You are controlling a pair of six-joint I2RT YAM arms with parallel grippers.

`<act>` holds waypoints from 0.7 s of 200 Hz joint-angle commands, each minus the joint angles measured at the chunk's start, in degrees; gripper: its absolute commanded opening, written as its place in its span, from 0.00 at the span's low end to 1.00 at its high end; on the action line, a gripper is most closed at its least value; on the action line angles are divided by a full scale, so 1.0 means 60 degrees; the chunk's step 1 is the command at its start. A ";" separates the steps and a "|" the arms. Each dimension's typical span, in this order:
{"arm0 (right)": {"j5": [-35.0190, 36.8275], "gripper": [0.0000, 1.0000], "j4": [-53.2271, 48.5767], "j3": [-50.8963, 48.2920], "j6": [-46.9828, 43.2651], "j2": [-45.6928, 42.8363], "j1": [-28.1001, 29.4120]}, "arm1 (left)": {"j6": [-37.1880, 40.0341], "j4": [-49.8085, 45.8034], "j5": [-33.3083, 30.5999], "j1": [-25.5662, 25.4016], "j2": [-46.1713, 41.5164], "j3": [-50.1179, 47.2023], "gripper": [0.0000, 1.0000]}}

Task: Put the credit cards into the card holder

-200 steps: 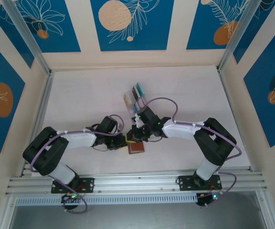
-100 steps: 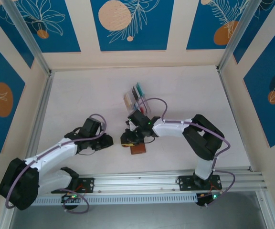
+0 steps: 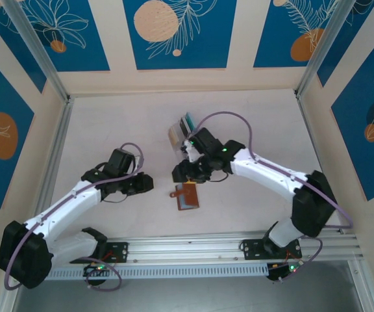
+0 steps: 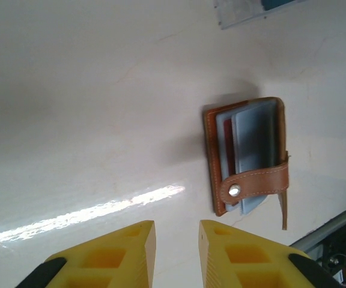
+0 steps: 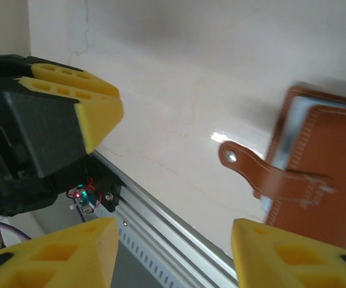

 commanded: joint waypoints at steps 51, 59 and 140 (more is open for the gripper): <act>0.0257 0.09 -0.0035 -0.1593 -0.0305 0.0359 -0.0364 | 0.0529 0.0124 0.0545 -0.1071 0.1719 0.1809 0.24; 0.0286 0.10 0.0148 -0.1566 -0.0277 0.0692 -0.0188 | 0.0505 0.0222 0.0513 -0.1298 0.2026 0.2030 0.24; 0.0689 0.31 0.0891 -0.1608 -0.0066 0.2546 0.0429 | 0.0076 0.1793 0.1108 -0.2171 0.4608 0.2184 0.23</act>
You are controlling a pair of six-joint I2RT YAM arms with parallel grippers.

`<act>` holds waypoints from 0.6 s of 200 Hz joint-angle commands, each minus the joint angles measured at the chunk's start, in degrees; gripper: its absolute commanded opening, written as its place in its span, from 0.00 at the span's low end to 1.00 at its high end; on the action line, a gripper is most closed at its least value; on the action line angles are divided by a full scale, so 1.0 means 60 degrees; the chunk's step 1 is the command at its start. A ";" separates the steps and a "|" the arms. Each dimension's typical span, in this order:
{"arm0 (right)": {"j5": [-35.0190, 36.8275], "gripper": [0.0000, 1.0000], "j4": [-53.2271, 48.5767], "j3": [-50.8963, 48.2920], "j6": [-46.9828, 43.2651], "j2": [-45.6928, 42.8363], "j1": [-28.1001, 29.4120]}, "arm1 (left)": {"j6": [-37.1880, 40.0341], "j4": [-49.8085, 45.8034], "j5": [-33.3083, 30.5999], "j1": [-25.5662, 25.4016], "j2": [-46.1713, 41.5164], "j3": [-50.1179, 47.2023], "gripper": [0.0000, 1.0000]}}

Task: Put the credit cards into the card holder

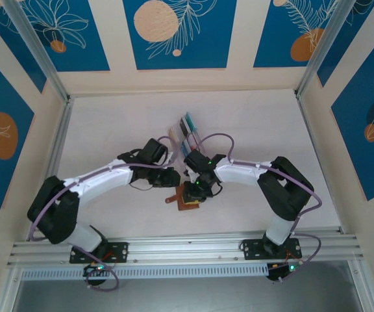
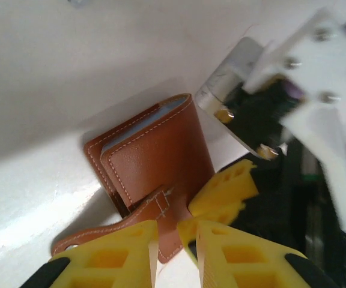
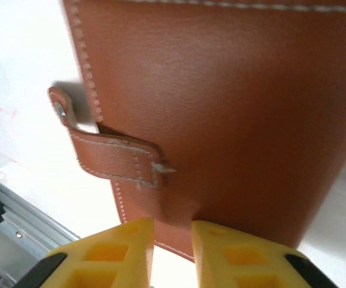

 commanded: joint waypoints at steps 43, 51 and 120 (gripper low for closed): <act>-0.0019 0.32 0.0204 -0.0345 0.0102 -0.0026 -0.0121 | -0.0416 0.1455 0.0563 -0.0214 0.1142 -0.0669 0.22; -0.0130 0.29 0.0269 -0.0390 0.0130 -0.0066 -0.0174 | -0.0487 0.1604 0.0543 -0.0213 0.1214 -0.0772 0.21; -0.0485 0.10 0.0278 -0.0380 0.0067 -0.0430 -0.0429 | -0.0475 0.1923 0.0237 -0.0257 0.1613 -0.1316 0.19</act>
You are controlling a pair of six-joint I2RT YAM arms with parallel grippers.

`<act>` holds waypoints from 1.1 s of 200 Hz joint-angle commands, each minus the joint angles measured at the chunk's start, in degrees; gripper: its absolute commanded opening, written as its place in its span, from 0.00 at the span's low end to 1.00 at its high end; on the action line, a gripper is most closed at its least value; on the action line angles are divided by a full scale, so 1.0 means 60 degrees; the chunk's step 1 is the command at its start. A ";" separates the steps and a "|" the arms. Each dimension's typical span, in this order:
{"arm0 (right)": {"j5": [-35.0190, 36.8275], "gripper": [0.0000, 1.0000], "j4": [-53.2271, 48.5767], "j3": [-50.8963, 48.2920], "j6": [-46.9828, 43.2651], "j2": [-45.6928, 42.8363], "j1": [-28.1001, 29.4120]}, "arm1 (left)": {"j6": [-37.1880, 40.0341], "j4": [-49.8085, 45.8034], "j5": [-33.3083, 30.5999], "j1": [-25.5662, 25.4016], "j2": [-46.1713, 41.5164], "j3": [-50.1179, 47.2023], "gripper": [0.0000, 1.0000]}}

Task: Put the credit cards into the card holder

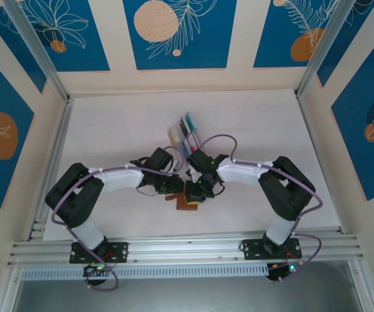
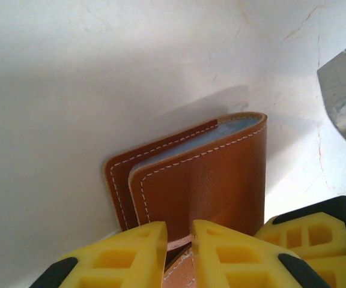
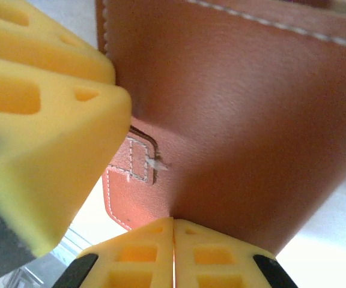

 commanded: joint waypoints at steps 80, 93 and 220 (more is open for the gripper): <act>-0.0040 0.45 -0.0086 -0.0641 -0.0542 -0.1066 -0.1043 | 0.0161 -0.0176 -0.0330 -0.0140 0.0195 -0.1067 0.19; -0.0245 0.47 0.0147 -0.0756 -0.0488 -0.0886 -0.1075 | 0.0144 -0.0143 -0.0368 -0.0130 0.0198 -0.1152 0.19; -0.2146 0.07 0.2188 -0.0709 0.0503 -0.0459 -0.1029 | -0.0114 0.0397 -0.0097 -0.0121 0.0033 -0.1362 0.19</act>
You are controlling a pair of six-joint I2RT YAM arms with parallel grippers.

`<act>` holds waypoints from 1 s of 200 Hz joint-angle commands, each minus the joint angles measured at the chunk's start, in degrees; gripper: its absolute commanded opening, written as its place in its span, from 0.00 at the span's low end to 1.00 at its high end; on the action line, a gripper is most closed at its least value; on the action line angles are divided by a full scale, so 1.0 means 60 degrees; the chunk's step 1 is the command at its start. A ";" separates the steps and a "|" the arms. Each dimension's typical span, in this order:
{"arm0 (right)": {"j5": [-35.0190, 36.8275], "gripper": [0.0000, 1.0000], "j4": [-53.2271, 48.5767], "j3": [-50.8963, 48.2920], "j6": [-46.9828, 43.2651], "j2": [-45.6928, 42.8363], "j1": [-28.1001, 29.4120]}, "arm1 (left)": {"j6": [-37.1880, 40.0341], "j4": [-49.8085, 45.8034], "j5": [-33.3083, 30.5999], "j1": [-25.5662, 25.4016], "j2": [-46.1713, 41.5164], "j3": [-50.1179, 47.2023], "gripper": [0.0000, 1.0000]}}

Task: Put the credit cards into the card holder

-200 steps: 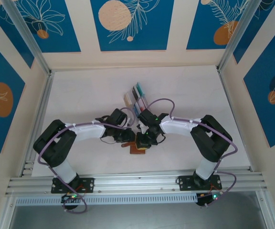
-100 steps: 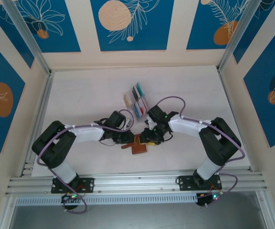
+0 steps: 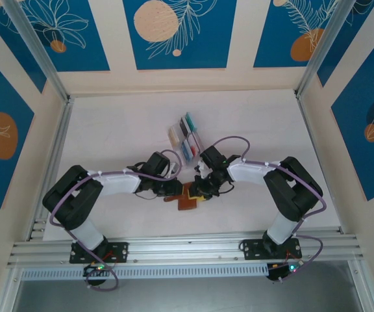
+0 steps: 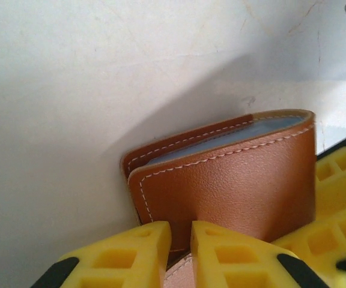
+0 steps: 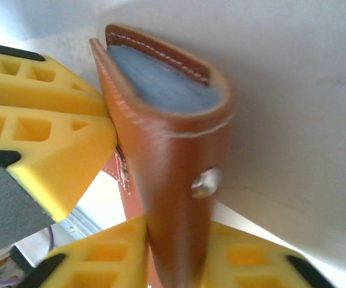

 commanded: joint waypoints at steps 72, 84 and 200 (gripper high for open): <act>0.7087 0.00 -0.6405 0.1994 -0.0217 -0.2653 0.0516 | 0.0747 -0.3455 -0.1606 0.1271 -0.2724 -0.0523 0.40; 0.8346 0.00 -0.7402 0.2187 0.0234 -0.2572 0.0915 | 0.0830 -0.3741 -0.1809 0.1466 -0.3027 -0.0549 0.40; 0.8401 0.36 -0.7976 0.5558 0.1130 0.2597 0.3780 | 0.0258 -0.3396 -0.1318 0.1862 -0.3674 -0.1160 0.41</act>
